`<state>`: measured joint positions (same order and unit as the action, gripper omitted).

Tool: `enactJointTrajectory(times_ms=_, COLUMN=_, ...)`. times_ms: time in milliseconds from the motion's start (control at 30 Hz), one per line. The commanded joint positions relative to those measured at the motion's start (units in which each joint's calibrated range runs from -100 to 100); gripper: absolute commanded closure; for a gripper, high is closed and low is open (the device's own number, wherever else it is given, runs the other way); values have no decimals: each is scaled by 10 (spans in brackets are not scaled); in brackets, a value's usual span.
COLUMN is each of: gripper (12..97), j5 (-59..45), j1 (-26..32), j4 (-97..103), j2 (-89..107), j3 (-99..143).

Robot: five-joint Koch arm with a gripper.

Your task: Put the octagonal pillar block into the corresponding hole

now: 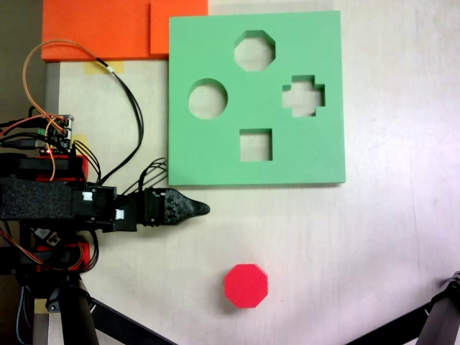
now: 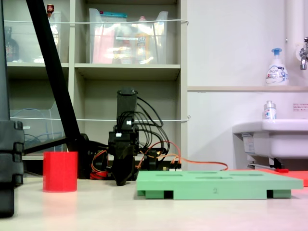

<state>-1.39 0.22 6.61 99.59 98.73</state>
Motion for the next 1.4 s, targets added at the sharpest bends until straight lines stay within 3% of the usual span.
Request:
enactJointTrajectory(times_ms=0, gripper=588, j5=-1, j1=0, j4=-53, j2=4, j3=13)
enactJointTrajectory(times_ms=700, gripper=600, j5=2, j1=3, j4=-53, j2=4, j3=13)
enactJointTrajectory(times_ms=800, gripper=592, j5=43, j1=-16, j4=-48, j2=4, j3=13)
enactJointTrajectory(times_ms=967, gripper=600, j5=222, j1=-42, j4=19, j2=4, j3=13)
enactJointTrajectory(times_ms=1100, gripper=630, j5=296, j1=-61, j4=2, j2=4, j3=13)
enactJointTrajectory(times_ms=1367, gripper=633, j5=400, j1=-54, j4=-411, j2=4, j3=-178)
